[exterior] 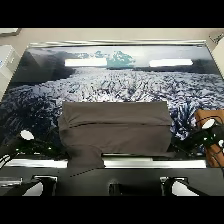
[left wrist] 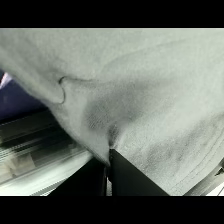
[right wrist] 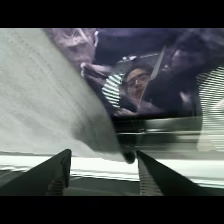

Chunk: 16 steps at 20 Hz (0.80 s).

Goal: Fold the clothes and pants, and hang the long-sleeved shirts on hangers.

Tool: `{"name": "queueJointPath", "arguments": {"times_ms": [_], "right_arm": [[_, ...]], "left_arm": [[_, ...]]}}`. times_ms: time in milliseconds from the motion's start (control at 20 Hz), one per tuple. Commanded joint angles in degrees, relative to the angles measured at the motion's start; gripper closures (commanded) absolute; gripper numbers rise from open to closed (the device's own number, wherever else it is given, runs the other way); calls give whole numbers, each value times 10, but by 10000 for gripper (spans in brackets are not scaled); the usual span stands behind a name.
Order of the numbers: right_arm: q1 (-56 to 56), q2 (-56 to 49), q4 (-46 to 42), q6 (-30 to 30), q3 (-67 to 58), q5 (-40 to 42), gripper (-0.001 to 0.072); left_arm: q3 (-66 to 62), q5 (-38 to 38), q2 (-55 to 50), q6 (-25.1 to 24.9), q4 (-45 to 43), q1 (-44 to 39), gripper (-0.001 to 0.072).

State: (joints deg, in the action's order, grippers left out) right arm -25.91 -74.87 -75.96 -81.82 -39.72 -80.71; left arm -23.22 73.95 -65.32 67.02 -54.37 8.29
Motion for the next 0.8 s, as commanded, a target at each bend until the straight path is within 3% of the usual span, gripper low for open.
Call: {"name": "queueJointPath", "arguments": {"times_ms": [0, 100, 150, 200, 550, 750], "right_arm": [[0, -1, 11, 5, 6, 10, 273], [0, -1, 19, 4, 10, 9, 438], [0, -1, 28, 4, 10, 9, 604], [0, -1, 41, 4, 10, 7, 664], [0, 0, 99, 2, -72, -69, 667], [0, -3, 104, -38, -172, -48, 668]], "left_arm": [[0, 1, 0, 1, 0, 0, 680], [0, 1, 0, 0, 0, 0, 680], [0, 1, 0, 0, 0, 0, 680], [0, 1, 0, 0, 0, 0, 680], [-85, 41, 50, -1, 0, 0, 685], [-193, 20, 50, 16, -3, 0, 686]]}}
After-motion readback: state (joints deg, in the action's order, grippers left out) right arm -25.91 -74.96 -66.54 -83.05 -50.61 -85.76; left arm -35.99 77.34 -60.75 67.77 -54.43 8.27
